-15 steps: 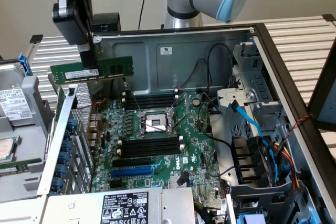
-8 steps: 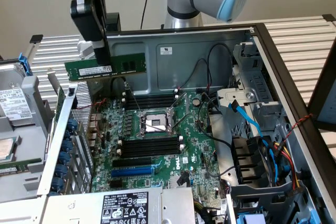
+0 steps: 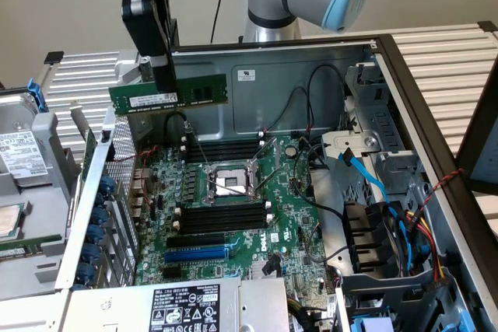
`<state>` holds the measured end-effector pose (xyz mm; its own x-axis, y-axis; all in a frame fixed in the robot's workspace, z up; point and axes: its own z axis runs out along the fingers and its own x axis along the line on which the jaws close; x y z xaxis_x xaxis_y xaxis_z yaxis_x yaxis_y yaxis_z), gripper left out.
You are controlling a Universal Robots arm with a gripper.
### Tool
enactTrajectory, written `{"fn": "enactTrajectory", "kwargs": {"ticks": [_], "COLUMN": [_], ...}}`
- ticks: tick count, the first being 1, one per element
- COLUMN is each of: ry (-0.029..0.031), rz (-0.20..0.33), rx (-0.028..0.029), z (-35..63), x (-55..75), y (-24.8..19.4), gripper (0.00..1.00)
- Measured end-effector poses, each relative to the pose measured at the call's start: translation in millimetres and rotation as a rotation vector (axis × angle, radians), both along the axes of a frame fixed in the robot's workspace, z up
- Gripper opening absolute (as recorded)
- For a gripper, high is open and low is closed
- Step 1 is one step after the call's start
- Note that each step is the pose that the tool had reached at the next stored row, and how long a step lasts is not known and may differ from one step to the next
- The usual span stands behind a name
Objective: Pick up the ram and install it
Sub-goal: 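Pick up the ram and move it above insertion slot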
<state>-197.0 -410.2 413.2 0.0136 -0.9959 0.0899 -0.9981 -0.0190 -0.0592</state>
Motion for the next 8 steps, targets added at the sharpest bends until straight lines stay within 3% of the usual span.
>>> {"fn": "enactTrajectory", "kwargs": {"ticks": [8], "ry": [0.0000], "rz": [-0.006], "rx": [0.0000], "z": [0.0], "x": [10.9], "y": [5.8], "gripper": [0.12]}}
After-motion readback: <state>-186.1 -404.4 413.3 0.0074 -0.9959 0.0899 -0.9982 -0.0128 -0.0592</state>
